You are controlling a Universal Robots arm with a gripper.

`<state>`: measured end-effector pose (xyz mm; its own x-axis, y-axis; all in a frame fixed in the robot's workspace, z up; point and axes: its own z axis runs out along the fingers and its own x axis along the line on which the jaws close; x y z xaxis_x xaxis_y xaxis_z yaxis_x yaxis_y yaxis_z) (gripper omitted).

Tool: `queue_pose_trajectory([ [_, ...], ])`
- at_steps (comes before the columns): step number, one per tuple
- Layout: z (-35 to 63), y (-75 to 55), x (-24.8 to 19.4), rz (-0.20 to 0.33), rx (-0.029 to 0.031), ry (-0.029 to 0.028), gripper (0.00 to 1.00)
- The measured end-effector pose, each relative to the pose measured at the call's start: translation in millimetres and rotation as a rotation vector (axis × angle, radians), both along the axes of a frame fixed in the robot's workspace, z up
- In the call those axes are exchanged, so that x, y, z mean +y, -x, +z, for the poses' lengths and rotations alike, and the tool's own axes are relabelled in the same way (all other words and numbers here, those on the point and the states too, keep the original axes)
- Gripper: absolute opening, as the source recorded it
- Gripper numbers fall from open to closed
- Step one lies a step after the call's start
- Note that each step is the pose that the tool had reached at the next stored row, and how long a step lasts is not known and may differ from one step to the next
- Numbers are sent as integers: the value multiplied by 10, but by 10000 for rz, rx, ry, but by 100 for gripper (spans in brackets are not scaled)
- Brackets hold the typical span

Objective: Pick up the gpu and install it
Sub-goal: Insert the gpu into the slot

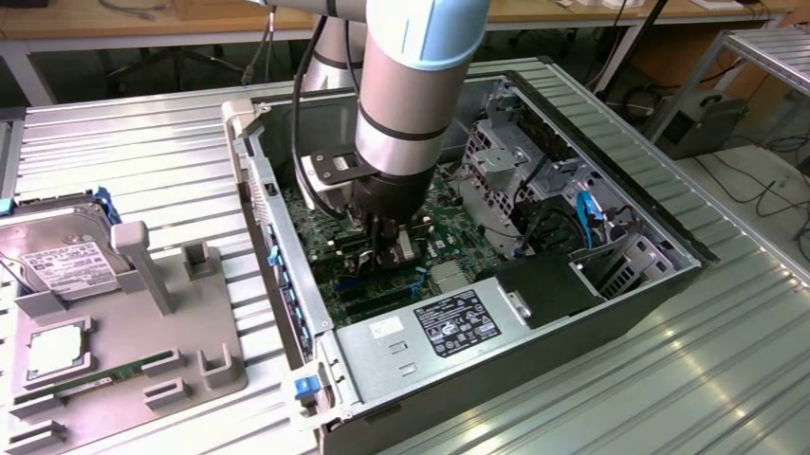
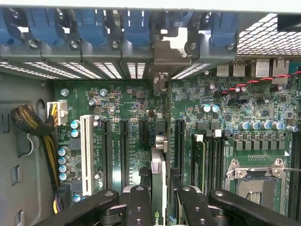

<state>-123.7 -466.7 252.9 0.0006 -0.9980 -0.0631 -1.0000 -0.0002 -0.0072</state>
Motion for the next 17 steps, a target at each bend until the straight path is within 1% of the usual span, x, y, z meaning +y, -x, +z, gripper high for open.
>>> queue_pose_trajectory([
  [2,-1,0,0,0,-2,-4,26],
  [3,-6,0,2,-1,-5,-18,26],
  [5,-5,0,1,-1,-6,-13,27],
  [6,3,0,0,0,0,-3,34],
  [8,20,0,0,0,-2,-5,34],
  [9,38,0,0,0,-2,-6,34],
  [15,248,0,0,-1,-2,-17,34],
  [17,296,0,0,-1,-2,-16,32],
])
